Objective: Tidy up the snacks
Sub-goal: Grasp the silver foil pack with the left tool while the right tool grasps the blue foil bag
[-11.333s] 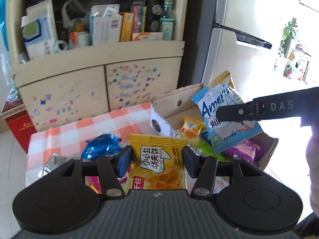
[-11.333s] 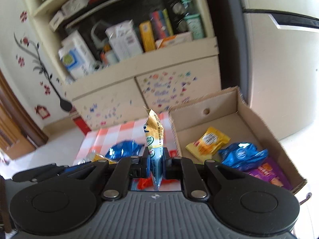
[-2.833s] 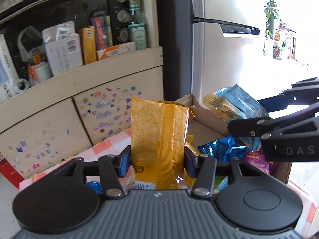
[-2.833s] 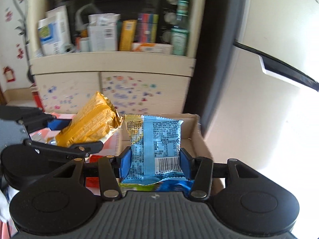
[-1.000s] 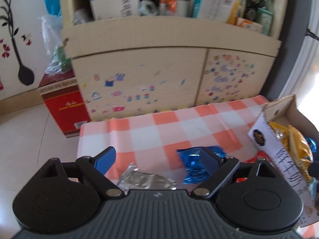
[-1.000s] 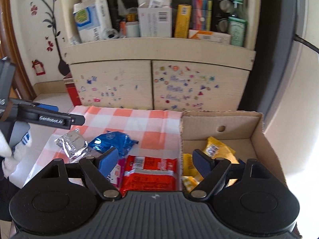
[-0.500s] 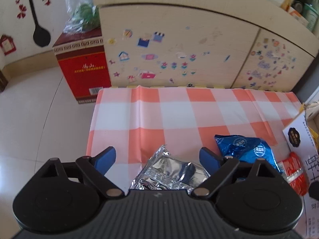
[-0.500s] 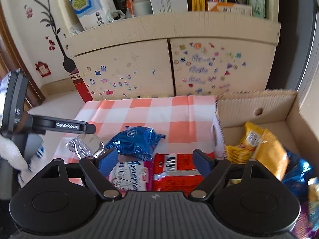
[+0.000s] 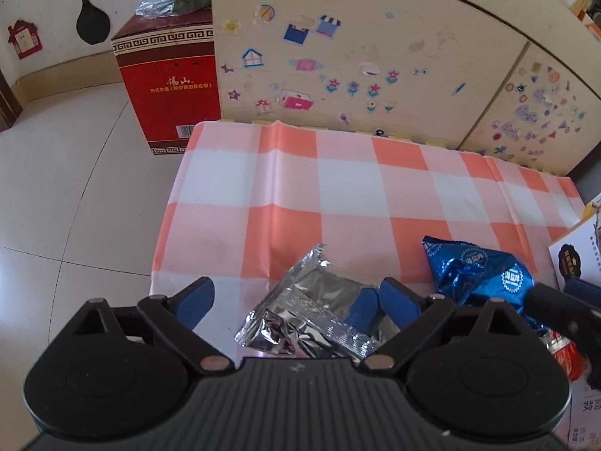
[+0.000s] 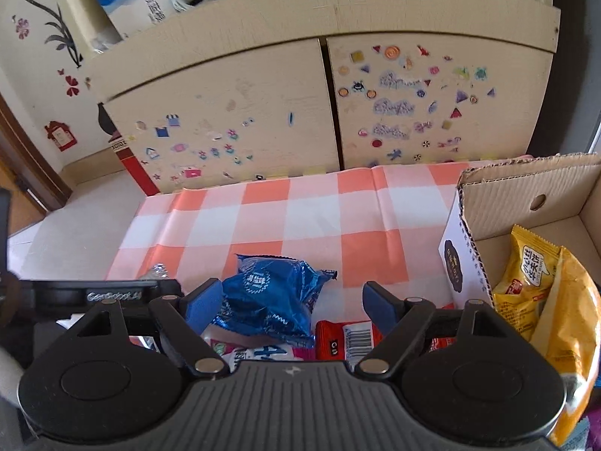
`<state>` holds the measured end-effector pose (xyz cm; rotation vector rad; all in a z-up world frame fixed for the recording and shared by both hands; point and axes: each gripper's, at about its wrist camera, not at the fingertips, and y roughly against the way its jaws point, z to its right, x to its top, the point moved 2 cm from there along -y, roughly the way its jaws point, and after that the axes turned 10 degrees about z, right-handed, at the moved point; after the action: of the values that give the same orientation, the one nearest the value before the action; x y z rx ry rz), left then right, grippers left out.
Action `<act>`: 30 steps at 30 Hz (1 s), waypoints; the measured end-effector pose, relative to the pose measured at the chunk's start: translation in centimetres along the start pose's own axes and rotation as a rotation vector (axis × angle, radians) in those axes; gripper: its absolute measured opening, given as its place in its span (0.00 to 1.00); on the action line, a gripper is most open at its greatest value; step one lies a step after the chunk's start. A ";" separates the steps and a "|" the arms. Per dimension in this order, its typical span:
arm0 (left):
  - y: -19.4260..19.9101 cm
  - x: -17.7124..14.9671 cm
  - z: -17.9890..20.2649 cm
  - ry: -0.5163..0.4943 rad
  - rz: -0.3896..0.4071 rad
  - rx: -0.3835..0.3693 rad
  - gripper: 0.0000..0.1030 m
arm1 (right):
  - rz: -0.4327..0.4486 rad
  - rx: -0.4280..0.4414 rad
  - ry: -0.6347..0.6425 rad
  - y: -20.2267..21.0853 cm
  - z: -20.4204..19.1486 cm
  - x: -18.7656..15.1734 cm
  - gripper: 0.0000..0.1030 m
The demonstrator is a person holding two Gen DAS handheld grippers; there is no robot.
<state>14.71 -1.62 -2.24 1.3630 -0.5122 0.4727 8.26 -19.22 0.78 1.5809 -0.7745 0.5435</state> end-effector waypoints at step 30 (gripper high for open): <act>0.6 -1.3 -0.7 0.201 -0.042 -0.020 0.91 | -0.035 -0.029 -0.049 -3.3 0.2 0.2 0.75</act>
<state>13.38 -0.87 -2.62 1.2887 -0.3222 0.5614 10.87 -19.28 -1.30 1.5834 -0.7871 0.4679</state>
